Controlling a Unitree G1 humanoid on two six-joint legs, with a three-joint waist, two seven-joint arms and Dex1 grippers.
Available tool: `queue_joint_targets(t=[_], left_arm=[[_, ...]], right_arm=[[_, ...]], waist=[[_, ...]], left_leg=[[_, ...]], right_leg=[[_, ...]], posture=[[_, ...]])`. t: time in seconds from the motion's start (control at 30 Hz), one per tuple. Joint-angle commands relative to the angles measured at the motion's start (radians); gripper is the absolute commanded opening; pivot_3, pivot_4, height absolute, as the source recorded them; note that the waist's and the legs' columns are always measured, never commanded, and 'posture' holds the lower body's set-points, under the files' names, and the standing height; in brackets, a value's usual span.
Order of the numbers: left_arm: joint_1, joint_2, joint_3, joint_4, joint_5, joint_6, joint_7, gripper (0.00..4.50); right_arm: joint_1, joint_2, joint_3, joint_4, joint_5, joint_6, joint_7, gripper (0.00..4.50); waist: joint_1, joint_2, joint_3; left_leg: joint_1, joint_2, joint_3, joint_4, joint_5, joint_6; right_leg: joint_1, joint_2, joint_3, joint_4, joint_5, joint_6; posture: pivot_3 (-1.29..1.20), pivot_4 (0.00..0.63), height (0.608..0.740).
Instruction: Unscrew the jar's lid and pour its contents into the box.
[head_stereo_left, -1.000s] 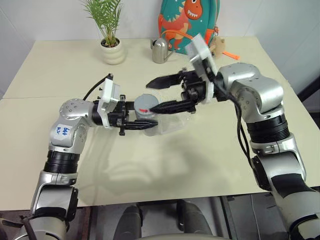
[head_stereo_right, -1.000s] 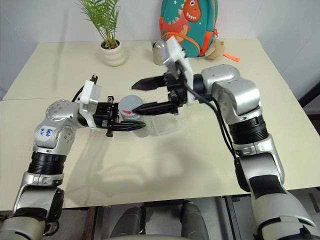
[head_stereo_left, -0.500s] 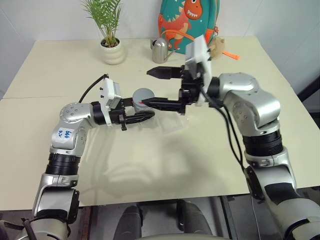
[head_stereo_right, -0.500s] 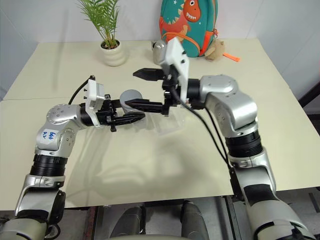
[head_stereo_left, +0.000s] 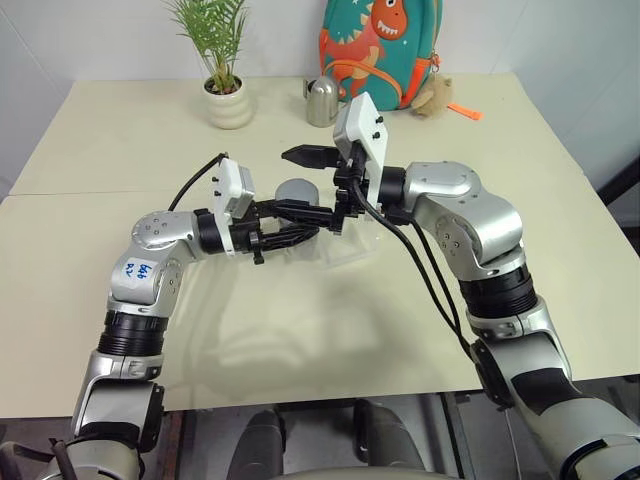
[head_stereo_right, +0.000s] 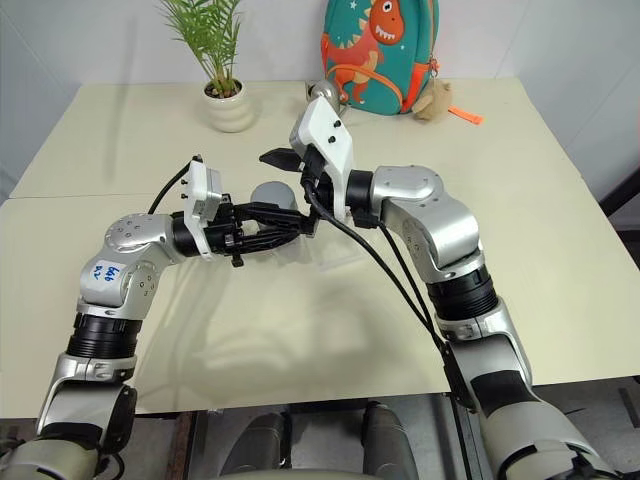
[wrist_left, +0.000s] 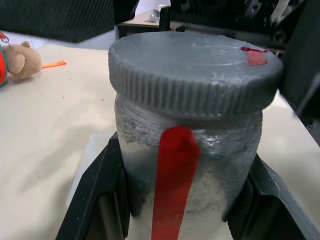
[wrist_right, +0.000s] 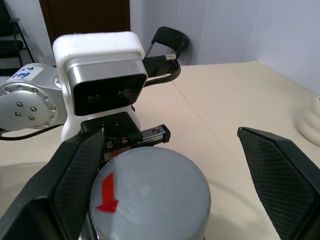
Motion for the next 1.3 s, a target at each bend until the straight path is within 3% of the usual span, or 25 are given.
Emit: queue_joint_targets(t=[0.03, 0.5, 0.73, 1.03, 1.3], left_arm=[[-0.007, -0.001, 0.031, -0.05, -0.039, -0.006, 0.0, 1.92], [0.003, -0.003, 0.042, -0.053, -0.053, -0.016, -0.018, 1.92], [0.009, 0.008, 0.056, -0.039, -0.043, -0.02, -0.018, 1.92], [0.001, 0.001, 0.048, -0.029, -0.034, -0.014, -0.005, 1.92], [-0.009, 0.002, 0.035, -0.018, -0.033, -0.014, -0.013, 1.92]], right_arm=[[-0.01, -0.024, -0.034, 0.009, 0.0, -0.018, 0.014, 4.48], [-0.044, -0.184, -0.166, 0.179, 0.049, -0.075, 0.093, 4.48], [-0.011, -0.242, -0.209, 0.146, 0.109, -0.053, 0.176, 4.48], [0.014, -0.121, -0.118, -0.078, 0.153, 0.063, 0.105, 4.48], [-0.024, -0.018, -0.026, -0.07, 0.08, 0.086, -0.012, 4.48]], waist=[[0.0, 0.0, 0.0], [0.0, 0.0, 0.0], [-0.004, 0.001, 0.0], [-0.022, 0.002, 0.001], [-0.016, 0.002, 0.001]], left_leg=[[0.0, 0.0, 0.0, 0.0, 0.0, 0.0], [0.0, 0.0, 0.0, 0.0, 0.0, 0.0], [0.0, 0.0, 0.001, 0.0, 0.0, 0.0], [0.001, 0.0, 0.001, 0.0, 0.0, 0.0], [0.001, 0.0, 0.0, 0.001, 0.0, 0.0]], right_leg=[[0.0, 0.0, 0.0, 0.0, 0.0, 0.0], [0.0, 0.0, 0.0, 0.0, 0.0, 0.0], [0.0, 0.0, 0.0, -0.002, 0.0, 0.0], [0.0, 0.0, 0.0, 0.0, 0.0, 0.0], [0.001, 0.0, 0.001, 0.001, 0.0, 0.0]], posture=[[0.0, 0.15, 0.74], [0.0, 0.15, 0.74], [0.0, 0.15, 0.74], [0.0, 0.15, 0.74], [0.0, 0.15, 0.74]])
